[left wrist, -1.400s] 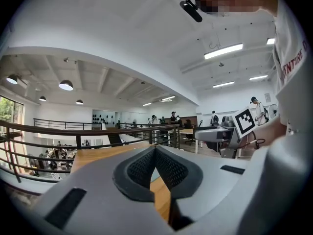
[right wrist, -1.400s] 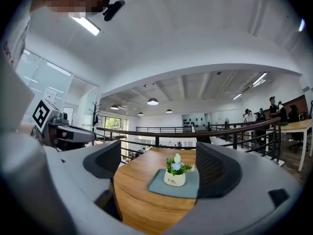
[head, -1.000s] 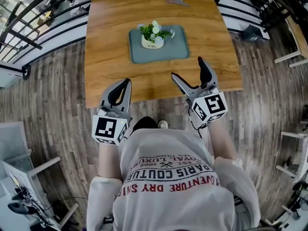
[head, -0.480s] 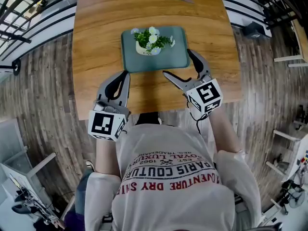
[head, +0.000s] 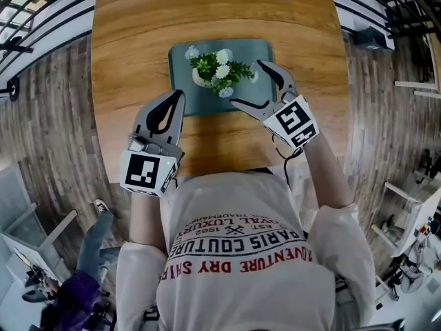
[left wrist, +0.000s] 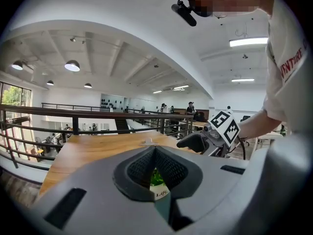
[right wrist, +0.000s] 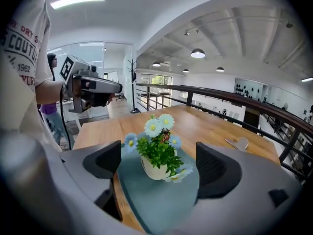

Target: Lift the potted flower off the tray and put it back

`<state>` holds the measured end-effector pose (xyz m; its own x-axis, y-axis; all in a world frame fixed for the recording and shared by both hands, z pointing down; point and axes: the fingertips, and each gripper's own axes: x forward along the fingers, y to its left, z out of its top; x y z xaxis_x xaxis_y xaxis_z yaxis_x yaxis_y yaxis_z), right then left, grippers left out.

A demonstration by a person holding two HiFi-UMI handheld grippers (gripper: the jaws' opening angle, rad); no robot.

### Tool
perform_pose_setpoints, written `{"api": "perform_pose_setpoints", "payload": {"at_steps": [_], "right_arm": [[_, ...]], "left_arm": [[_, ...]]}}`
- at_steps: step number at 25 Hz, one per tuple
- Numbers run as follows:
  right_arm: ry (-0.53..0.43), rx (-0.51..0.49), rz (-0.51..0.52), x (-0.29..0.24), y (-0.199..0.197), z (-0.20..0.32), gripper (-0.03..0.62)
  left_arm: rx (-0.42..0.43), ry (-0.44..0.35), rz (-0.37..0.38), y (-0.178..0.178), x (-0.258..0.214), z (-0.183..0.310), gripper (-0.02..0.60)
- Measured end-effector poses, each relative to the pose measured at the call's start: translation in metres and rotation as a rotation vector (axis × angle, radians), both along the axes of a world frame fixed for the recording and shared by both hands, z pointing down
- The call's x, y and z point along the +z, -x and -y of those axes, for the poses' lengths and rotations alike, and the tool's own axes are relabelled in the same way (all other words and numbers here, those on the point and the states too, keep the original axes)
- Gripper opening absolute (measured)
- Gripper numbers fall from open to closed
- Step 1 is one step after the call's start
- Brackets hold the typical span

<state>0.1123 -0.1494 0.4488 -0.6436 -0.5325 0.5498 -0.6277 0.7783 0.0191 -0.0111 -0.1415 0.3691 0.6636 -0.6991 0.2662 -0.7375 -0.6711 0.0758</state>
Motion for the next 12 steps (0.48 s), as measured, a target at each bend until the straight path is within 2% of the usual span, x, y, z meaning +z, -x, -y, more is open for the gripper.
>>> {"api": "perform_pose_setpoints", "payload": {"at_steps": [6, 12], "right_arm": [[0.043, -0.136, -0.089, 0.035, -0.003, 0.013, 0.457], [0.091, -0.231, -0.134, 0.068, 0.01, 0.021, 0.457]], "left_arm": [[-0.039, 0.016, 0.01, -0.013, 0.014, 0.012, 0.012], [-0.119, 0.076, -0.057, -0.01, 0.027, 0.013, 0.012]]}}
